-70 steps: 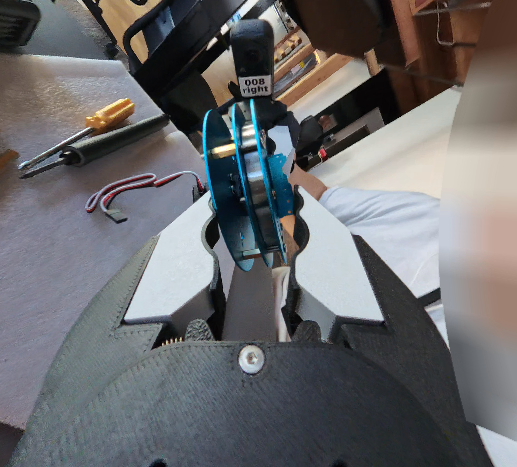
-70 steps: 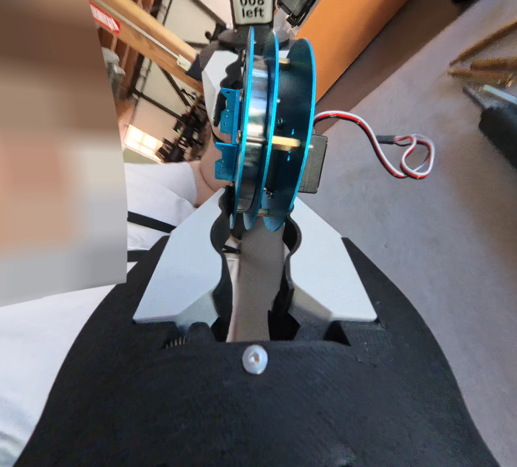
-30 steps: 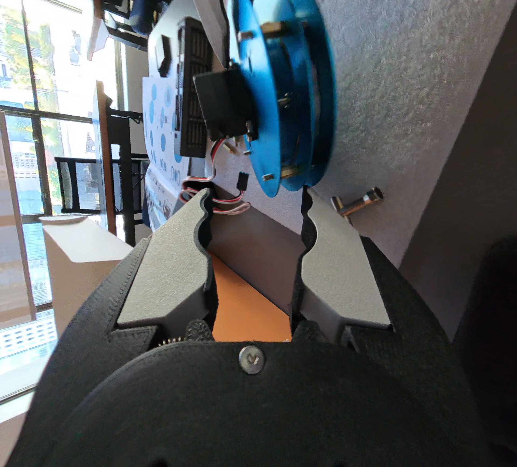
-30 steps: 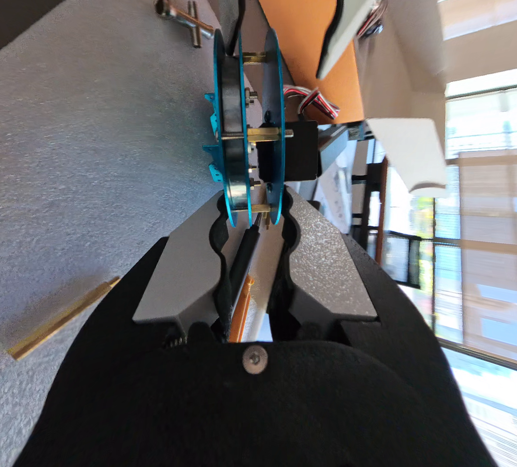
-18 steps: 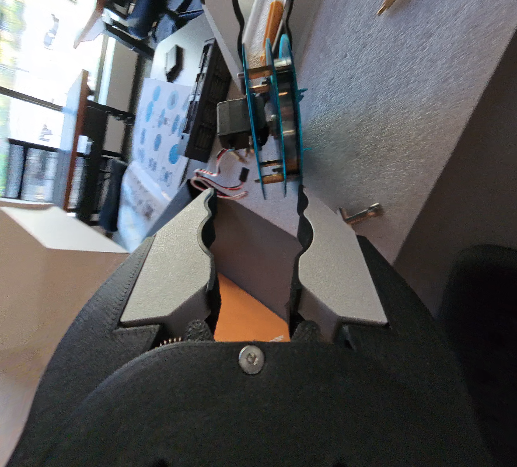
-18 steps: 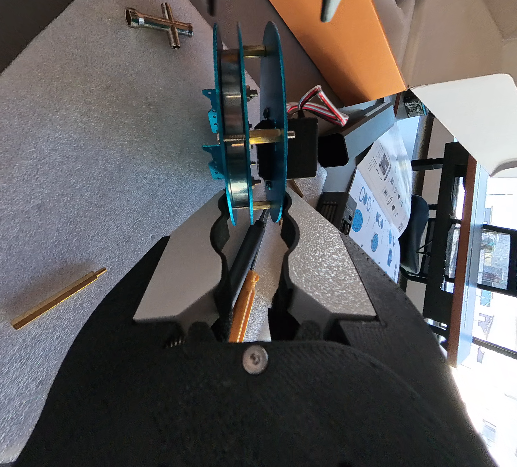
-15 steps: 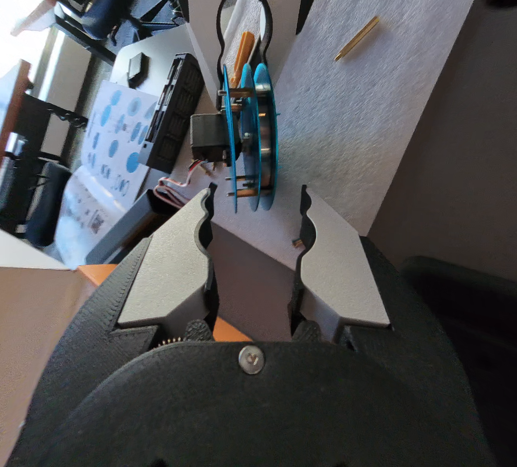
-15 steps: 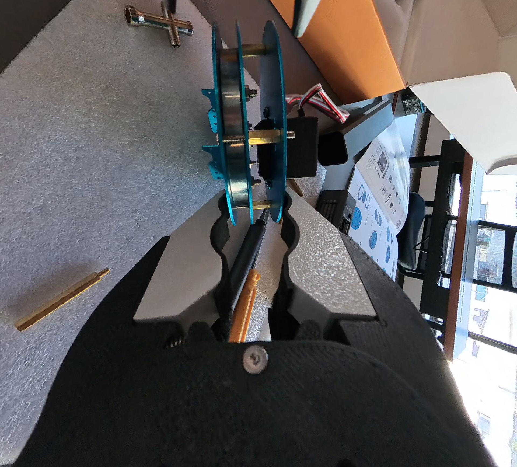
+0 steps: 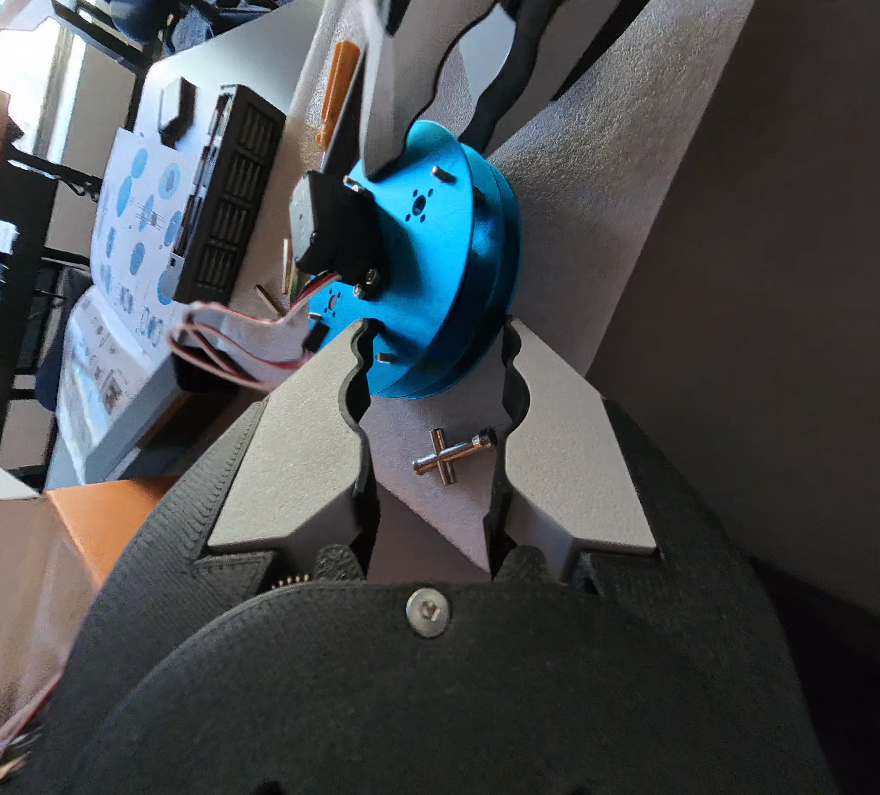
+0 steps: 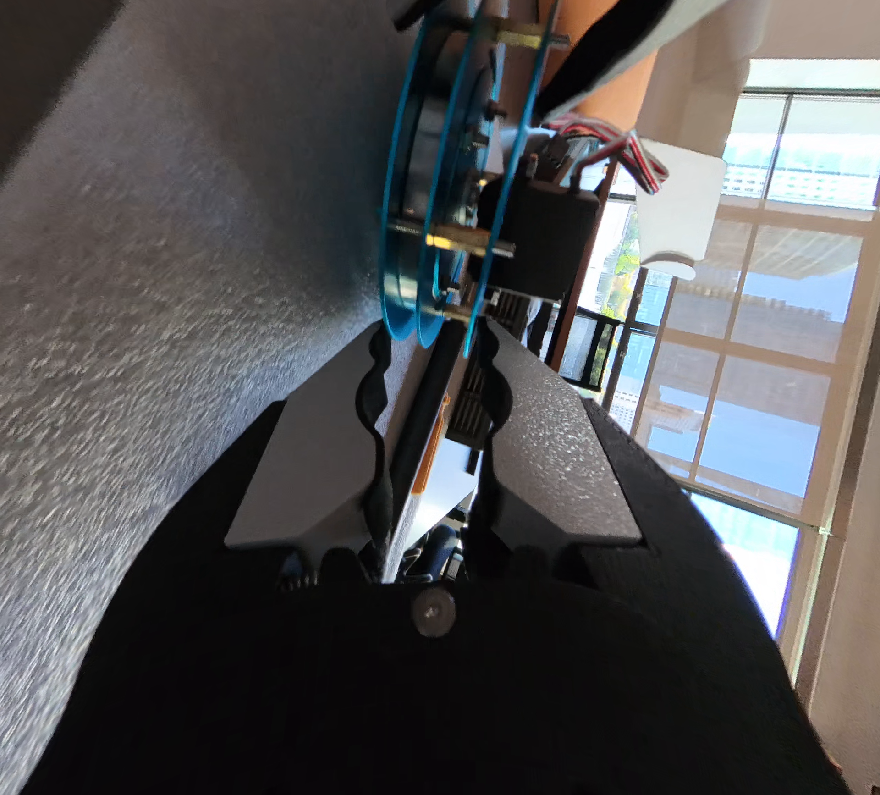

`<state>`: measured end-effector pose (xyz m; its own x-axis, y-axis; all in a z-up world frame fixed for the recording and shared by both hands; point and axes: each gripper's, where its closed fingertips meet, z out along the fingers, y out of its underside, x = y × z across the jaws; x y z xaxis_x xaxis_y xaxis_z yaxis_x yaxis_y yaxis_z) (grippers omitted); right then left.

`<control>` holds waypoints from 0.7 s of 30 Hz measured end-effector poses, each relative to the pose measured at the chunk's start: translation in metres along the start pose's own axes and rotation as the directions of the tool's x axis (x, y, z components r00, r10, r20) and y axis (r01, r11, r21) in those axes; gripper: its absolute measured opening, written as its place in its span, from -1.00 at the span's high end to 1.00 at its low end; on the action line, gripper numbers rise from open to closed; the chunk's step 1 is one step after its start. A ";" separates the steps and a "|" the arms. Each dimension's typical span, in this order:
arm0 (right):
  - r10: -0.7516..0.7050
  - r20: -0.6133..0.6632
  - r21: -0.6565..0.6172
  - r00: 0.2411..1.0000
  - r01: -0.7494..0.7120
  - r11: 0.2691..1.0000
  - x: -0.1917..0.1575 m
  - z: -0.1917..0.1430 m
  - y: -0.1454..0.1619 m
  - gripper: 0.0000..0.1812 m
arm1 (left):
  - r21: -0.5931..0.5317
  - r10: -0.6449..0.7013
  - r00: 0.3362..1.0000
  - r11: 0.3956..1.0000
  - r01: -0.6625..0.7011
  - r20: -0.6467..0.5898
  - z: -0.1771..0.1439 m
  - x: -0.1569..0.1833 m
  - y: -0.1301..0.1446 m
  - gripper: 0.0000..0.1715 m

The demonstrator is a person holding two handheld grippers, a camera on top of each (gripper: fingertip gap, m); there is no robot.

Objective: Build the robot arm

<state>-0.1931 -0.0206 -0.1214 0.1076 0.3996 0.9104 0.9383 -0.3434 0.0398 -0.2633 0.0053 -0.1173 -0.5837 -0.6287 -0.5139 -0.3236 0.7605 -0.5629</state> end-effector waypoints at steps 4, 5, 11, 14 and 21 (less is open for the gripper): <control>0.136 0.031 0.000 0.990 -0.136 0.991 -0.001 -0.020 0.011 0.63 | 0.048 -0.102 0.993 0.993 0.105 -0.059 -0.001 0.003 -0.003 0.33; 0.205 0.044 0.004 0.978 -0.206 0.979 -0.001 -0.024 0.012 0.63 | 0.071 -0.147 0.986 0.986 0.153 -0.085 -0.004 0.004 -0.006 0.33; 0.758 0.025 0.079 0.651 -0.758 0.648 0.013 -0.053 0.024 0.65 | 0.250 -0.508 0.833 0.796 0.552 -0.220 -0.035 -0.020 -0.023 0.33; 0.931 0.124 0.090 0.342 -0.939 0.333 0.004 -0.066 0.031 0.64 | 0.331 -0.580 0.773 0.698 0.635 -0.259 -0.053 -0.029 -0.024 0.41; 0.982 0.136 -0.027 0.128 -0.991 0.133 -0.014 -0.095 0.057 0.63 | 0.326 -0.611 0.760 0.688 0.648 -0.220 -0.067 -0.038 -0.010 0.43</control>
<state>-0.1722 -0.1269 -0.0925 0.9803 -0.1707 0.0994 0.0090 -0.4641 -0.8857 -0.2881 0.0320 -0.0485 -0.4100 -0.9070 0.0962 -0.3581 0.0630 -0.9316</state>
